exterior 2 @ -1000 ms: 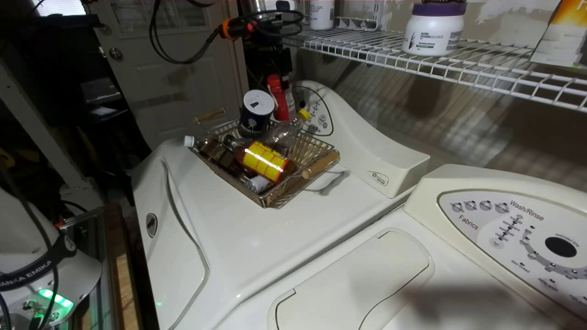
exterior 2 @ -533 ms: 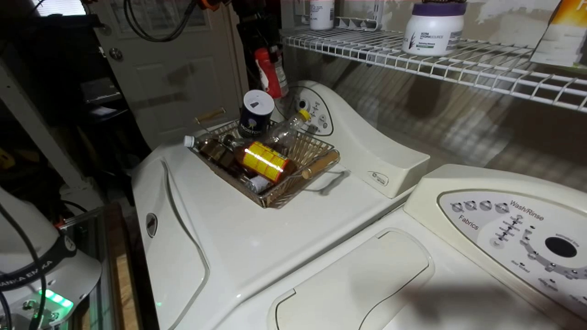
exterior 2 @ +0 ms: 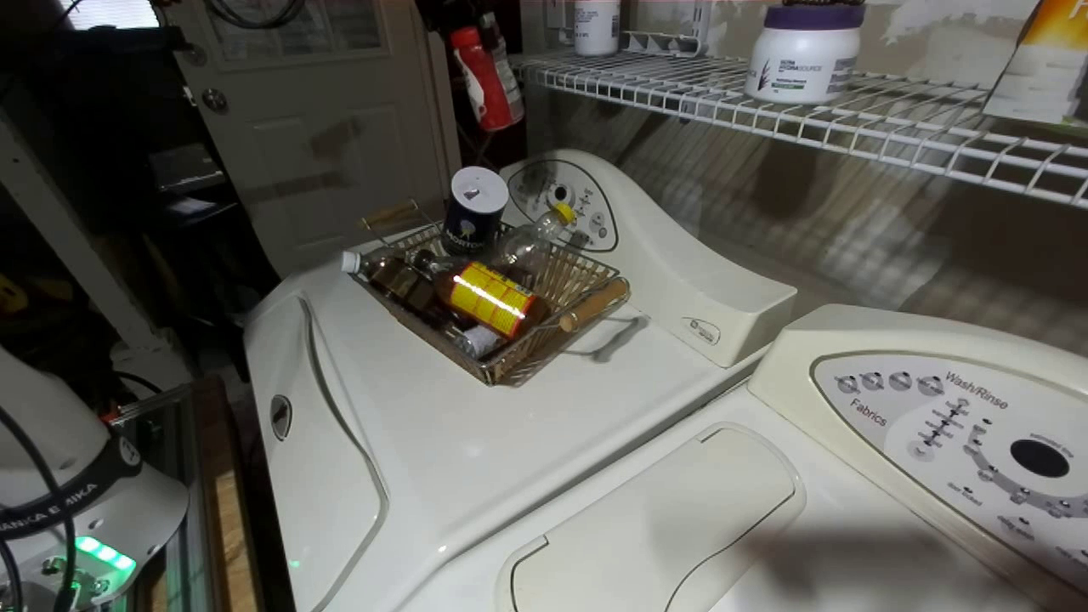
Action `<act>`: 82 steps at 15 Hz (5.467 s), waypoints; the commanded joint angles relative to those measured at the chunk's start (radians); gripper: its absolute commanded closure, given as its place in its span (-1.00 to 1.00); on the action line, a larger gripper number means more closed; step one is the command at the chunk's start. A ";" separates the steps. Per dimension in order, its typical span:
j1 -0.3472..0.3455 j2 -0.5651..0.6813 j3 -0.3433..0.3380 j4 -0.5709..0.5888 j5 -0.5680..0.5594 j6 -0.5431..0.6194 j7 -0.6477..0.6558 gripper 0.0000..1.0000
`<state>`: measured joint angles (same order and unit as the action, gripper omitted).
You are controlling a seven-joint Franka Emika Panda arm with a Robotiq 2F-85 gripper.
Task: Pick up the red and white bottle from the tray and put it on the shelf
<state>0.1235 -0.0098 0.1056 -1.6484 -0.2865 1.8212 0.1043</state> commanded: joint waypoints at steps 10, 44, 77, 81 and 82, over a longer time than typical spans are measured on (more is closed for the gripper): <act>-0.033 0.300 -0.039 0.536 0.022 -0.036 -0.138 -0.03; 0.022 0.617 -0.072 0.994 0.001 -0.248 -0.303 -0.03; -0.033 0.697 -0.047 1.095 0.053 -0.201 -0.216 -1.00; -0.054 0.686 -0.028 1.085 0.123 -0.171 -0.141 -1.00; -0.058 0.683 -0.028 1.081 0.139 -0.161 -0.125 -1.00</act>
<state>0.0890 0.6680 0.0540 -0.5877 -0.2046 1.6422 -0.0713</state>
